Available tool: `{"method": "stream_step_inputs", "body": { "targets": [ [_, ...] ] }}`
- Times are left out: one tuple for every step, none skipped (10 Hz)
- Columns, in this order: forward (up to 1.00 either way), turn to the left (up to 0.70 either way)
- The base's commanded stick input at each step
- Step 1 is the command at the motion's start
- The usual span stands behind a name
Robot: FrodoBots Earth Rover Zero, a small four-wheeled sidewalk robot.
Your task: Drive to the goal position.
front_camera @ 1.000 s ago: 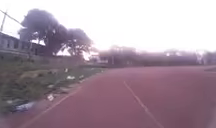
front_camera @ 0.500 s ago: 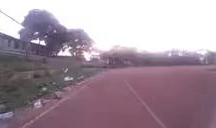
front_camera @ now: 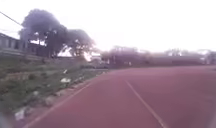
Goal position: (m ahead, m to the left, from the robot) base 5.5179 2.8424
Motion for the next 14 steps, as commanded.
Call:
{"method": "stream_step_inputs", "body": {
  "targets": [
    [0.7,-0.08],
    [0.7,0.0],
    [0.7,0.0],
    [0.7,0.0],
    [0.7,0.0],
    [0.7,0.0],
    [0.7,0.0],
    [0.7,0.0],
    [0.7,0.0],
    [0.7,0.0],
    [0.7,0.0],
    [0.7,-0.05],
    [0.7,-0.17],
    [0.7,-0.29]
  ]
}}
